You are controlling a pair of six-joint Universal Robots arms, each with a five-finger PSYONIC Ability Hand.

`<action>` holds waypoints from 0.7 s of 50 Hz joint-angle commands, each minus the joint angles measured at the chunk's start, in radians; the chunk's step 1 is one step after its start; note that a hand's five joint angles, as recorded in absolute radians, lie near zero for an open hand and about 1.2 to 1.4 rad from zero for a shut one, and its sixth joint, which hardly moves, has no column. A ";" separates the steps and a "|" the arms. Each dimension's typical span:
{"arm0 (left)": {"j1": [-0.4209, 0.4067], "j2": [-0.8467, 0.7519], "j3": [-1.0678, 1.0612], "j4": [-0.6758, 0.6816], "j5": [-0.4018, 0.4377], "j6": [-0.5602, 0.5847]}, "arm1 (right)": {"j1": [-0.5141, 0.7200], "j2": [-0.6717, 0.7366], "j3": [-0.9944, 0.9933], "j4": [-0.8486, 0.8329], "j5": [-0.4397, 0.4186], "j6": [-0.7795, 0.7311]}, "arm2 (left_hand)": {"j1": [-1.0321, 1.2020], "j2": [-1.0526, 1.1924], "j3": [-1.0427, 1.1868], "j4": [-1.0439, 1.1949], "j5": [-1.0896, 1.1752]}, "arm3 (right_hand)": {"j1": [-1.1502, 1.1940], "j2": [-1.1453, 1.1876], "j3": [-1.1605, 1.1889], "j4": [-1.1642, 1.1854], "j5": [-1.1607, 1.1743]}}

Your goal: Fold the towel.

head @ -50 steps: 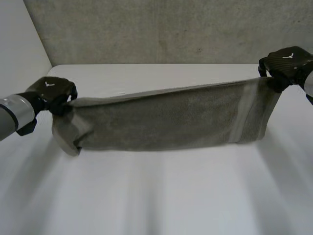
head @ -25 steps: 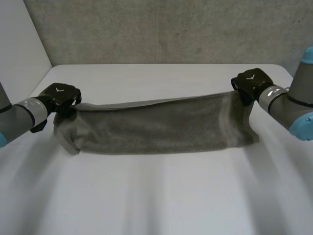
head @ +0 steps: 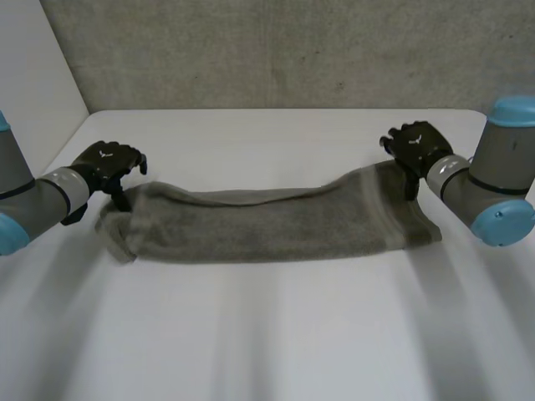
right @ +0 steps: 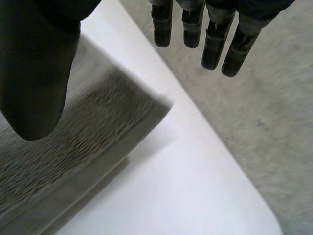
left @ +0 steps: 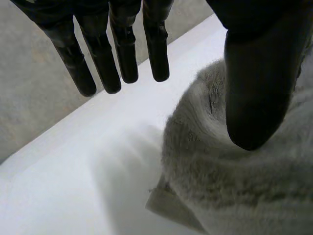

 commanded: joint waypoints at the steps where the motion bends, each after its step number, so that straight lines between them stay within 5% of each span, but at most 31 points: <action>1: -0.004 0.142 -0.059 0.002 -0.004 -0.082 | 0.002 -0.161 0.063 -0.045 0.010 0.072 | -0.066 -0.062 -0.067 -0.070 -0.032 | -0.062 -0.062 -0.073 -0.084 -0.061; 13: 0.000 0.422 -0.295 0.020 0.009 -0.130 | -0.009 -0.501 0.388 -0.060 -0.012 0.169 | -0.095 -0.091 -0.096 -0.099 -0.062 | -0.062 -0.062 -0.073 -0.084 -0.061; 27: -0.009 0.493 -0.560 0.054 0.013 -0.130 | -0.062 -0.524 0.681 -0.102 -0.055 0.150 | -0.081 -0.076 -0.082 -0.084 -0.047 | -0.062 -0.062 -0.073 -0.084 -0.061; 35: -0.066 0.508 -0.714 0.214 -0.004 -0.130 | -0.114 -0.437 0.756 -0.261 -0.136 0.150 | -0.069 -0.065 -0.070 -0.073 -0.035 | 0.007 0.006 -0.005 -0.015 0.008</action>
